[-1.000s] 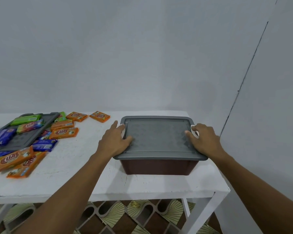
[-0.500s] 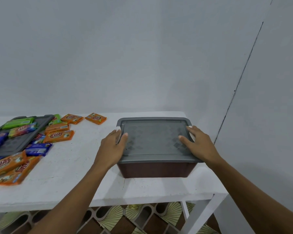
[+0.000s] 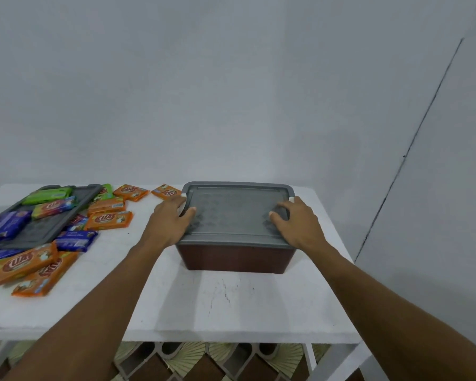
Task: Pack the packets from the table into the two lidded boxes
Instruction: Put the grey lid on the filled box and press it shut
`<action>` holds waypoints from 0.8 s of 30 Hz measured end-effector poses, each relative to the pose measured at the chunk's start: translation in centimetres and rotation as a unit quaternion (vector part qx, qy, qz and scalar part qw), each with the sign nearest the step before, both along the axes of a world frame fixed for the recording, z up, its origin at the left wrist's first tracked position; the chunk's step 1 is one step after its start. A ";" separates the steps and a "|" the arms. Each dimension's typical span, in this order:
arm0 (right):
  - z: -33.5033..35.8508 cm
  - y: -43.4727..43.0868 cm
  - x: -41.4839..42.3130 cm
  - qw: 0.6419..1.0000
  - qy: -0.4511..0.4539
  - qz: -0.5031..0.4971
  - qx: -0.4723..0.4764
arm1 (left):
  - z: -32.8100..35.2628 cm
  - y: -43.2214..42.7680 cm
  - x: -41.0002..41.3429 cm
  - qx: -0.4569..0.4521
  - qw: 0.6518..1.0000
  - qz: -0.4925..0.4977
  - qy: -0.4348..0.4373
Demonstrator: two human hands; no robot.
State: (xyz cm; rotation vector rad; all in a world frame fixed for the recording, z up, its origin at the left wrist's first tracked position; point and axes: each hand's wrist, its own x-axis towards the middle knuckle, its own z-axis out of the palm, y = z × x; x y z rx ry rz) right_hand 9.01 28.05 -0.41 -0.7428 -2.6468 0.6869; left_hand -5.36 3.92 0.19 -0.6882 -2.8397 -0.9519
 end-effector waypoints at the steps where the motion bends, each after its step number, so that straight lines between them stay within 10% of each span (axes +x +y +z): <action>1: 0.0 0.1 -0.4 1.000 0.001 0.004 0.007 | 0.0 -0.1 -0.4 -0.009 1.000 0.002 -0.001; 10: 0.2 -0.5 0.3 0.980 0.058 0.052 0.181 | -1.0 -0.1 -0.2 -0.080 0.995 -0.020 0.047; 24: -0.3 -11.4 -2.9 0.970 0.035 0.175 0.163 | -2.5 -10.2 0.5 -0.112 0.988 -0.108 0.016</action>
